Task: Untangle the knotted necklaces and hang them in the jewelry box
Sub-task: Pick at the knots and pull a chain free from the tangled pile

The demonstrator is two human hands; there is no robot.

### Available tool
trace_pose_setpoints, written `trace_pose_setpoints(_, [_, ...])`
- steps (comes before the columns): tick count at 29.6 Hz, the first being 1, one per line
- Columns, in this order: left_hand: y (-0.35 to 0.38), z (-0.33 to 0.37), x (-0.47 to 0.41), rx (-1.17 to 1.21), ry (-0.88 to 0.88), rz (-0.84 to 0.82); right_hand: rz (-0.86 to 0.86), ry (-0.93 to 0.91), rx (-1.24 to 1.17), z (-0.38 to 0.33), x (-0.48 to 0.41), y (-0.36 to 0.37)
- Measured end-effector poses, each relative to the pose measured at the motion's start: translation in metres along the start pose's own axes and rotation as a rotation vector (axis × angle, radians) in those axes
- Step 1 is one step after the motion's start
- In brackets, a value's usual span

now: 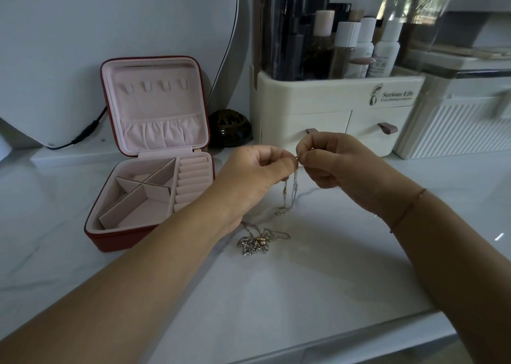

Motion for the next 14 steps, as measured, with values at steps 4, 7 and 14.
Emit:
trace_pose_setpoints(4, [0.005,-0.006,-0.002,0.098,-0.063,-0.057,-0.042,-0.008,0.034,-0.001,0.002,0.005])
trace_pose_setpoints(7, [0.005,-0.006,-0.002,0.115,-0.076,-0.061,-0.037,0.0,0.046,-0.002,0.003,0.005])
trace_pose_setpoints(14, [-0.008,0.001,-0.002,-0.056,0.029,0.02,0.011,-0.009,0.052,-0.002,0.002,-0.004])
Point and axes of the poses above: each hand's wrist, its own x-axis away from the middle knuckle, its own y-axis out of the palm, z = x × y, the point moved 10 cm from there along -x, towards the middle knuckle, and after that the axes turned 1 degree about -z, right-handed, at the moved point
